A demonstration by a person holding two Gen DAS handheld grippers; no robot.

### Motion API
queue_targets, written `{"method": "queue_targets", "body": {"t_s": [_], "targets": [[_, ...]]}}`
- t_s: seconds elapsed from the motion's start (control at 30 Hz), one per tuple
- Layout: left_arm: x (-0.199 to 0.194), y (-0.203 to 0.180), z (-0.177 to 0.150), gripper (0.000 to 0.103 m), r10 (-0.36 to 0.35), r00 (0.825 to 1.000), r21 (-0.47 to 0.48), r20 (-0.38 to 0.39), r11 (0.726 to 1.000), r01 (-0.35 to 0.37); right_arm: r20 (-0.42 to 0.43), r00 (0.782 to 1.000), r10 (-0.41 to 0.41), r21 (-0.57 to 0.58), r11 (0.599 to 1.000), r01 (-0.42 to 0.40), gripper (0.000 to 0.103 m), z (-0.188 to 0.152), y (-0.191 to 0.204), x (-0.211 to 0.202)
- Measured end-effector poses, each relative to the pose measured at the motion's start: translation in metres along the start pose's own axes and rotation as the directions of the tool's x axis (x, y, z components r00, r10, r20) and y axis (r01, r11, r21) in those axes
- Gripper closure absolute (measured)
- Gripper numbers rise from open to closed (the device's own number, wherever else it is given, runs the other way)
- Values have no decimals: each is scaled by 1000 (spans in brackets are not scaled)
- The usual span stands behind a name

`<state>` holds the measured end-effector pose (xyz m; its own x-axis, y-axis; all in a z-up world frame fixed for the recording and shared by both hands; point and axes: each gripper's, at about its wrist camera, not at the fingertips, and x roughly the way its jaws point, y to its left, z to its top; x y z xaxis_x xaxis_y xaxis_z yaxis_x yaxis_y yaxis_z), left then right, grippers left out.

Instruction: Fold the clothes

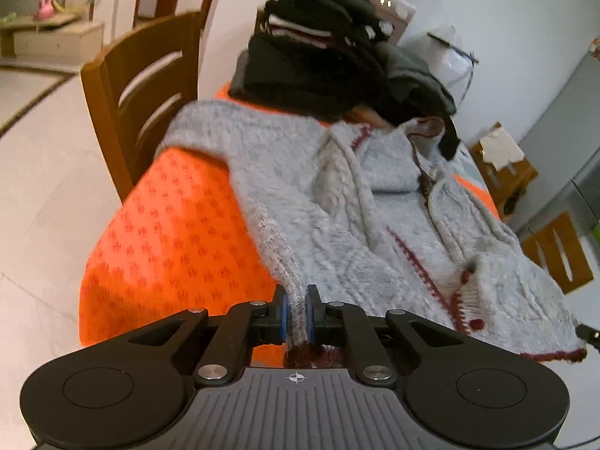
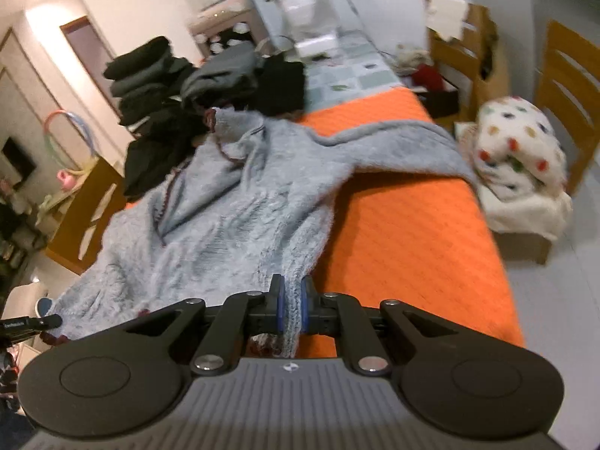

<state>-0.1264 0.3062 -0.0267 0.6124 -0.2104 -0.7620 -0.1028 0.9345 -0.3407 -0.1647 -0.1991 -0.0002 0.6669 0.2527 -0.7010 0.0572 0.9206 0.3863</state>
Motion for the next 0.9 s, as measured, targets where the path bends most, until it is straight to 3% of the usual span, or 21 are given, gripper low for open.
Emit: {"method": "queue_targets", "body": {"t_s": [0.07,0.3,0.4,0.53,0.6,0.67,0.9], "targets": [[5,2,-10,91,5,999,5,-33,1000,-5,-21,999,-28,30,999,29,93,-14,-12,-5],[43,23,-45,91,114,982,69,-152,992,-105,-129,989,-75,99,991,88,93,-74,-42,33],[50,29,-50,87,130,978,99,-162,988,-115,-174,981,-86,59,993,98,88,-86,-39,54],[36,26,-55,72,145,986,146,-87,981,-131,-192,967,-167,-85,985,153,80,-84,-19,69],[25,20,-54,64,128,992,140,-20,982,-124,-167,968,-186,-138,977,164,70,-80,-11,62],[17,14,-49,61,99,995,125,34,987,-102,-150,971,-185,-151,975,162,69,-71,-8,57],[40,-17,-13,61,16,996,158,84,987,-30,-119,980,-159,-172,975,138,68,-43,-1,53]]}}
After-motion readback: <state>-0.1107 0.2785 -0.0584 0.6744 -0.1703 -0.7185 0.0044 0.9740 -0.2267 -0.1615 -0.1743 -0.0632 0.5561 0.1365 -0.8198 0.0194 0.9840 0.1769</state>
